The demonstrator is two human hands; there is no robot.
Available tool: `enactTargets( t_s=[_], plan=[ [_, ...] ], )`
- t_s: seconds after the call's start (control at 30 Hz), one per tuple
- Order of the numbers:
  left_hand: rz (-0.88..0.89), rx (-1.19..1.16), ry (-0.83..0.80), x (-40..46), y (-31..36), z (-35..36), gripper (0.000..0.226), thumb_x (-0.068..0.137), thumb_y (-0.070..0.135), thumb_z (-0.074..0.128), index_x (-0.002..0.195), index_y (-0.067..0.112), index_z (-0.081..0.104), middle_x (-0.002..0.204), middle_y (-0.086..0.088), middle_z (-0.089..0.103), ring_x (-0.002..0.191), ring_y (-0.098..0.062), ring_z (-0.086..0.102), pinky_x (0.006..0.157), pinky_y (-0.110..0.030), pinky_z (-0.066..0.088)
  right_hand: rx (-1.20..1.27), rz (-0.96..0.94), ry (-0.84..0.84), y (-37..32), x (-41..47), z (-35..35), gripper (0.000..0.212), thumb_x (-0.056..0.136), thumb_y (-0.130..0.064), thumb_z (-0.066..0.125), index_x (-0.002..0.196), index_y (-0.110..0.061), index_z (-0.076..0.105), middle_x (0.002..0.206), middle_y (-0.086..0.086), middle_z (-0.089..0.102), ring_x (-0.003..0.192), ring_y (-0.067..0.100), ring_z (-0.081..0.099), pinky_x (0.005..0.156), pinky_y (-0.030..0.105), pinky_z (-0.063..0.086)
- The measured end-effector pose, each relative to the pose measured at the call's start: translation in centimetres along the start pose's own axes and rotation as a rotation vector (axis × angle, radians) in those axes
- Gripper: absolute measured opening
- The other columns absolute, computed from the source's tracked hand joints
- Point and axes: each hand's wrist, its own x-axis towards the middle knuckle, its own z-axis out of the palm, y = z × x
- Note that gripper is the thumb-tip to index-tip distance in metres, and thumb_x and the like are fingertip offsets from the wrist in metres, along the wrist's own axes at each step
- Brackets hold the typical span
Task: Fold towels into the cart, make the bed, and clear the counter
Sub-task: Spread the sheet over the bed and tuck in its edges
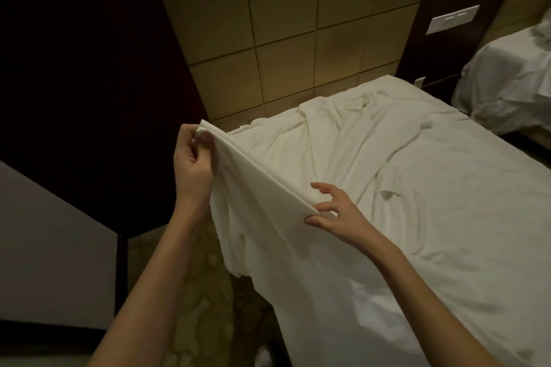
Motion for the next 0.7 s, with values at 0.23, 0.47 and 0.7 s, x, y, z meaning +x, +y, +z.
enactTargets(
  t_s=[0.23, 0.47, 0.7],
  plan=[
    [-0.043, -0.027, -0.103, 0.1, -2.2, -2.5, 0.016, 0.096, 0.036, 0.042, 0.085, 0.032, 0.051, 0.076, 0.009, 0.049, 0.071, -0.014, 0.046, 0.063, -0.026, 0.039, 0.035, -0.038, -0.118, -4.9, 2.7, 4.0, 0.031, 0.084, -0.032, 0.069, 0.112, -0.02, 0.064, 0.1, -0.012, 0.054, 0.091, 0.007, 0.055, 0.073, 0.016, 0.045],
    [-0.092, 0.0, -0.101, 1.3, -4.0, -4.0, 0.015, 0.098, 0.029, 0.042, 0.086, 0.032, 0.051, 0.08, 0.01, 0.052, 0.072, -0.008, 0.049, 0.064, -0.022, 0.043, -0.067, 0.041, -0.099, -3.4, 2.9, 4.6, 0.02, 0.087, -0.032, 0.066, 0.09, -0.014, 0.072, 0.086, 0.009, 0.058, 0.08, 0.021, 0.057, 0.073, 0.033, 0.045],
    [-0.11, -0.04, -0.117, 2.5, -4.9, -2.9, 0.015, 0.099, 0.029, 0.044, 0.086, 0.03, 0.052, 0.078, 0.009, 0.05, 0.071, -0.006, 0.047, 0.065, -0.021, 0.041, -0.151, 0.204, -0.141, -1.0, 2.1, 4.2, 0.014, 0.083, -0.03, 0.069, 0.088, -0.017, 0.068, 0.087, 0.003, 0.064, 0.077, 0.015, 0.059, 0.065, 0.025, 0.044]
  ],
)
